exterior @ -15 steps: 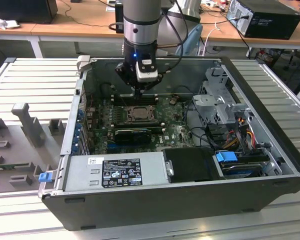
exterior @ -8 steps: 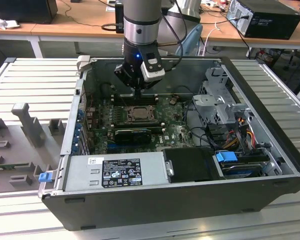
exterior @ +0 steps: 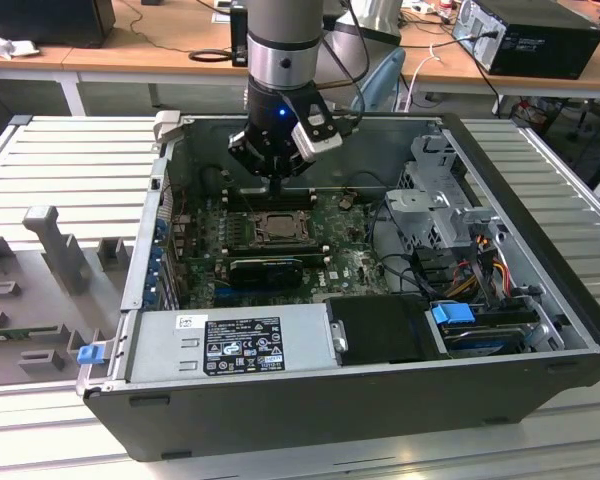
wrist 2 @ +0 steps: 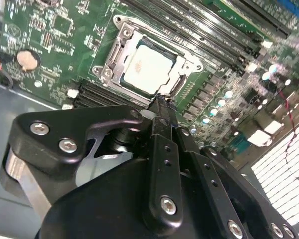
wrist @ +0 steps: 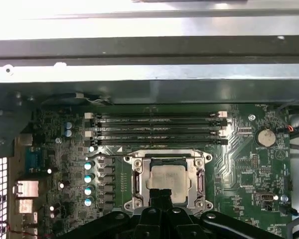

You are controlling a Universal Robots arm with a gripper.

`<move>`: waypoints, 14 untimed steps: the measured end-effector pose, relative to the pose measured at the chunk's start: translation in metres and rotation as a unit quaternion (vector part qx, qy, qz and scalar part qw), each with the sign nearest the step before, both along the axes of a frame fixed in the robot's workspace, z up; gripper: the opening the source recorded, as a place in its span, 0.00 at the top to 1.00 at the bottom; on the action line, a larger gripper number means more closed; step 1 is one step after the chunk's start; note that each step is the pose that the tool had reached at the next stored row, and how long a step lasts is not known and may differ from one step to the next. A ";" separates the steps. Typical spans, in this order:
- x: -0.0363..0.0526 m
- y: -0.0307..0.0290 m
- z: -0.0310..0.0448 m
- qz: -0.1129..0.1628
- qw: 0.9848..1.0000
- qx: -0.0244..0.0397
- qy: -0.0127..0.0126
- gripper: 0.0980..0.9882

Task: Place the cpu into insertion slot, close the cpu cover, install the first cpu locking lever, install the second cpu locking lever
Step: 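Install the first cpu locking lever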

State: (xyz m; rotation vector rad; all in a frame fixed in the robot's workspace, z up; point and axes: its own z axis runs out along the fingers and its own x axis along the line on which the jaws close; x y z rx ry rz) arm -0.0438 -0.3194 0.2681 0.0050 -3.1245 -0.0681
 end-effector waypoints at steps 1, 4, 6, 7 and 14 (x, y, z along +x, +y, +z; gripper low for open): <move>-0.0006 0.0000 0.0000 0.002 1.000 0.000 0.000 0.99; -0.0066 0.0000 -0.0001 0.003 1.000 0.000 0.000 0.99; -0.0101 0.0000 -0.0001 0.002 1.000 0.000 0.000 0.99; -0.0113 0.0000 -0.0002 0.003 1.000 0.000 0.000 0.99; -0.0278 0.0005 -0.0021 0.032 0.999 0.000 0.000 0.99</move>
